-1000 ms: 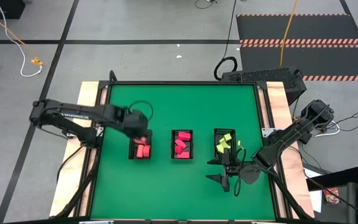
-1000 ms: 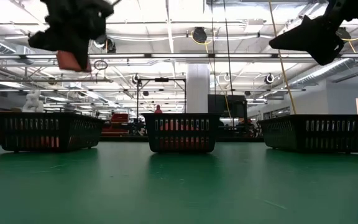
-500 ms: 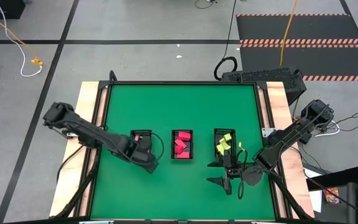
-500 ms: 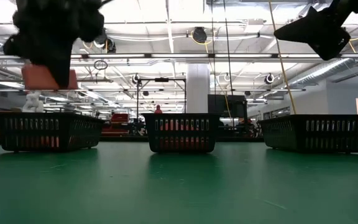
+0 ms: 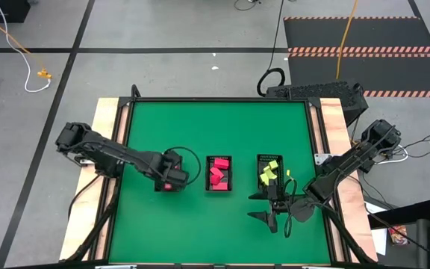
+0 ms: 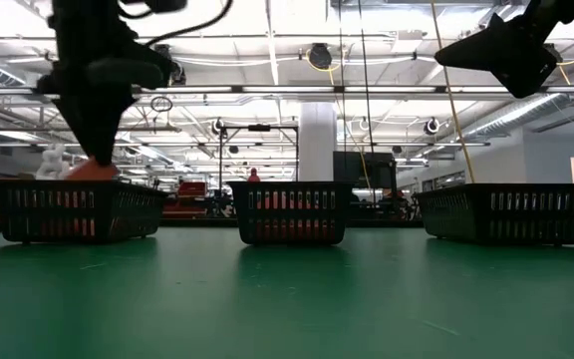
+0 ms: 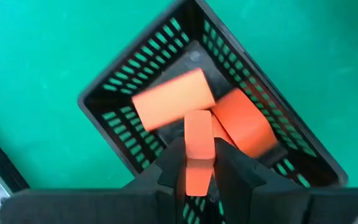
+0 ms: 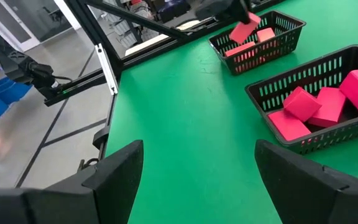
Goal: Sort & place blocks by color
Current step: Put the orange block into the left black basket
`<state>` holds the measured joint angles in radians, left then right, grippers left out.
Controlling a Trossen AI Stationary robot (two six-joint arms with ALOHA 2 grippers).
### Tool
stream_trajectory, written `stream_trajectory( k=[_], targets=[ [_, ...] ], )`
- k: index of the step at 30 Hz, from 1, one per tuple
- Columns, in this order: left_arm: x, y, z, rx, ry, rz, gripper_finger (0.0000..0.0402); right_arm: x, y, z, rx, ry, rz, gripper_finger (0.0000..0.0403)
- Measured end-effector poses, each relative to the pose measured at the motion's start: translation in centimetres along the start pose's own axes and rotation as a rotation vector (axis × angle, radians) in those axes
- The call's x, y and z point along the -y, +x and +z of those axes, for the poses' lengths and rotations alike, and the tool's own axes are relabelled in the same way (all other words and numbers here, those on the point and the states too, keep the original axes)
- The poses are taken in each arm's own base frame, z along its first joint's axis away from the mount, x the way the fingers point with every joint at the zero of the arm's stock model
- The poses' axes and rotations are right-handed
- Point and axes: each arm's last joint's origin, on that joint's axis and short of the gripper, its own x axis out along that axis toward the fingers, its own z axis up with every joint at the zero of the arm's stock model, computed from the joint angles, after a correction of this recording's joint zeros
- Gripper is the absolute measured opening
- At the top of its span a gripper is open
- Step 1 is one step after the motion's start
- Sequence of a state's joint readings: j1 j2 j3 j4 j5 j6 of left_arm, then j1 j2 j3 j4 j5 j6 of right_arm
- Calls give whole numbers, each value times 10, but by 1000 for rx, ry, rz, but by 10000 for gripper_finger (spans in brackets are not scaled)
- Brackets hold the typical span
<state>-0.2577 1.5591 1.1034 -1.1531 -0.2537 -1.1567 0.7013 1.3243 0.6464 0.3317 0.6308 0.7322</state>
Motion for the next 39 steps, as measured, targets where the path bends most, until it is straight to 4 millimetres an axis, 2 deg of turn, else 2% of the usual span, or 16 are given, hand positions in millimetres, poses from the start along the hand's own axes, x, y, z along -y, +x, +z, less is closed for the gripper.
stream_trajectory(
  k=[3, 12, 19, 27, 36, 39],
  targets=[
    [-4, 3, 8, -27, -29, 0, 82, 0, 0, 0, -1, 0, -1, 299],
    [-8, 5, 14, -191, -51, -63, 196, 0, 0, -1, -6, 3, -1, 299],
    [-5, 4, 12, -177, -28, -74, 251, 0, 0, -1, -8, 4, 1, 299],
    [-15, 7, 22, 9, -17, 65, 246, 0, 0, 0, -7, 16, 4, 299],
    [-5, 28, 24, -9, 33, -126, 211, -1, -1, -2, -11, 14, 11, 299],
    [-7, 35, 21, -28, 29, -113, 201, -1, -1, -2, -12, 12, 10, 299]
  ],
)
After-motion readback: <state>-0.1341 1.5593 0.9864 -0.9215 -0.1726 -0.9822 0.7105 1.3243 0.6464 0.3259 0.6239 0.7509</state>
